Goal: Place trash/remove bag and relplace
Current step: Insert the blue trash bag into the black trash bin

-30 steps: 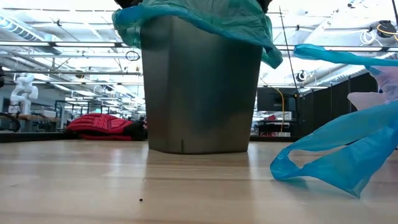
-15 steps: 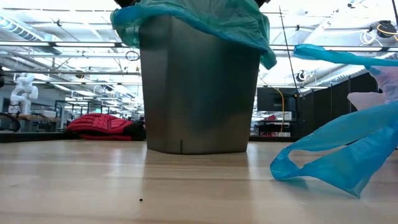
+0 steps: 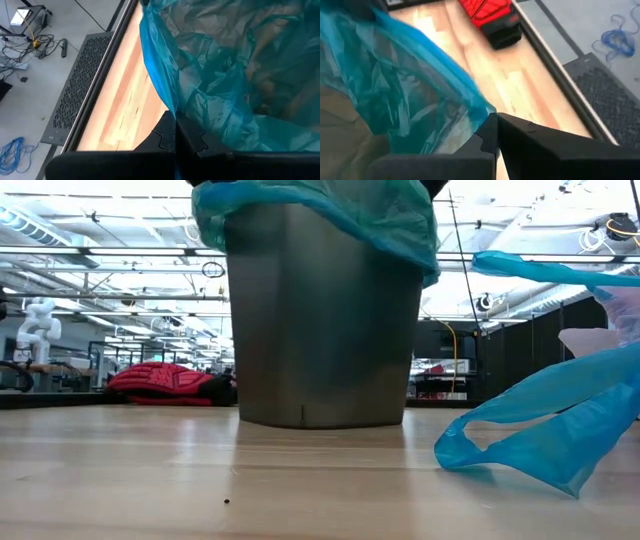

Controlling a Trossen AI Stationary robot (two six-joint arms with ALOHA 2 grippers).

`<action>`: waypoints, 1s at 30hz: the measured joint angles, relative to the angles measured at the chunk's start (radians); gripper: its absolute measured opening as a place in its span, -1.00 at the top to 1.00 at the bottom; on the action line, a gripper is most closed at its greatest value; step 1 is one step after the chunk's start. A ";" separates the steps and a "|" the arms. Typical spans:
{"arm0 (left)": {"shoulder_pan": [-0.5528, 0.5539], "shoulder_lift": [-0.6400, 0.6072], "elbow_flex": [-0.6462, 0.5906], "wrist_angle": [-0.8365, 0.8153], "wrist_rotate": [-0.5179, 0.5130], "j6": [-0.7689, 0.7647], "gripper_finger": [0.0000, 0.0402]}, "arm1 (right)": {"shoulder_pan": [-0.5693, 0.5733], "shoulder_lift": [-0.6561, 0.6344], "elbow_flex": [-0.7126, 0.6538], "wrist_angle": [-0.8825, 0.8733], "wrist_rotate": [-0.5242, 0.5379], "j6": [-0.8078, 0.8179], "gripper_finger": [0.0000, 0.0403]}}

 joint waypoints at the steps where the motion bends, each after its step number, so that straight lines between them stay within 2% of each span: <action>1: -0.003 0.000 0.000 -0.001 0.000 0.000 1.00 | 0.001 0.000 -0.008 0.001 -0.003 0.001 1.00; 12: -0.028 0.000 -0.008 -0.005 -0.009 -0.025 1.00 | 0.005 0.000 -0.065 0.023 -0.047 0.030 1.00; 21: -0.051 -0.012 -0.145 0.142 -0.010 -0.072 1.00 | 0.005 0.000 -0.066 0.026 -0.051 0.019 1.00; 30: -0.093 -0.014 -0.209 0.190 -0.011 -0.108 1.00 | 0.013 0.000 -0.066 0.024 -0.057 0.011 1.00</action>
